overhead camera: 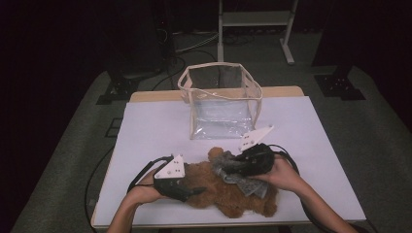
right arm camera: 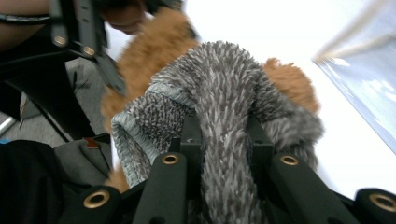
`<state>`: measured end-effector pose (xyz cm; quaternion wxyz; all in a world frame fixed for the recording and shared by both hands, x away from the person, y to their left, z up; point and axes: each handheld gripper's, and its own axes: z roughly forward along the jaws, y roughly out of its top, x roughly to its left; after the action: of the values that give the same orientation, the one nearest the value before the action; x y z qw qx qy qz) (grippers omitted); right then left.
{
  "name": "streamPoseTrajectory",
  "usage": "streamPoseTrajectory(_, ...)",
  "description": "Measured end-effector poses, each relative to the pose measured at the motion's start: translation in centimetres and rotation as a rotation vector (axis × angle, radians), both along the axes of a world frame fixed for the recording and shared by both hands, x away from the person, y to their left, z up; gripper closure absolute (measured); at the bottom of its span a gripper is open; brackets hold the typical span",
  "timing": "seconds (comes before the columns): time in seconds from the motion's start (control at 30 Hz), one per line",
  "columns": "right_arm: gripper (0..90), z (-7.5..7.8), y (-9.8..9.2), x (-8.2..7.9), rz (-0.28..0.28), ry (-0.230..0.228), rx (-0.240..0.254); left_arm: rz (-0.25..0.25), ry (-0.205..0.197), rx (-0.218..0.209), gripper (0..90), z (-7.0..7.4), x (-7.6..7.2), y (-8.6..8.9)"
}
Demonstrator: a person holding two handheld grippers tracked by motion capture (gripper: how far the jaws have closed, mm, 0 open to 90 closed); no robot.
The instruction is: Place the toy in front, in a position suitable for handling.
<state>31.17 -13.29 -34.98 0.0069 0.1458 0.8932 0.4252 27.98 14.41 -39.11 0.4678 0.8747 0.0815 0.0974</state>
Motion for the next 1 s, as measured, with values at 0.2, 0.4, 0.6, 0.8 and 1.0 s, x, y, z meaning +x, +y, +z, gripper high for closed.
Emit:
streamPoseTrajectory(0.2, 74.2, -0.3, -1.2, -0.1, -0.003, -0.021, -0.047, 0.022, 0.005, -0.003, 32.3, 0.0, 0.1, 0.3)
streamPoseTrajectory(0.4, 74.3, -0.2, -4.0, -0.4, -0.062, -0.034, -0.074, 0.050, 0.009, -0.010, 31.4, 0.1, 0.5, 0.0)
streamPoseTrajectory(0.6, 74.3, 0.1, -1.8, -0.9, -0.017, -0.074, -0.095, 0.054, 0.008, 0.007, 31.7, 0.2, 0.7, -0.3)
streamPoseTrajectory(0.8, 74.2, 0.0, 1.8, -2.2, 0.077, -0.108, -0.113, 0.063, 0.018, 0.010, 31.1, 0.3, 1.0, -0.1)
streamPoseTrajectory(1.0, 74.2, -0.4, -2.5, -2.3, 0.011, -0.071, -0.060, 0.083, 0.020, -0.014, 33.8, 0.6, 1.1, 0.9)
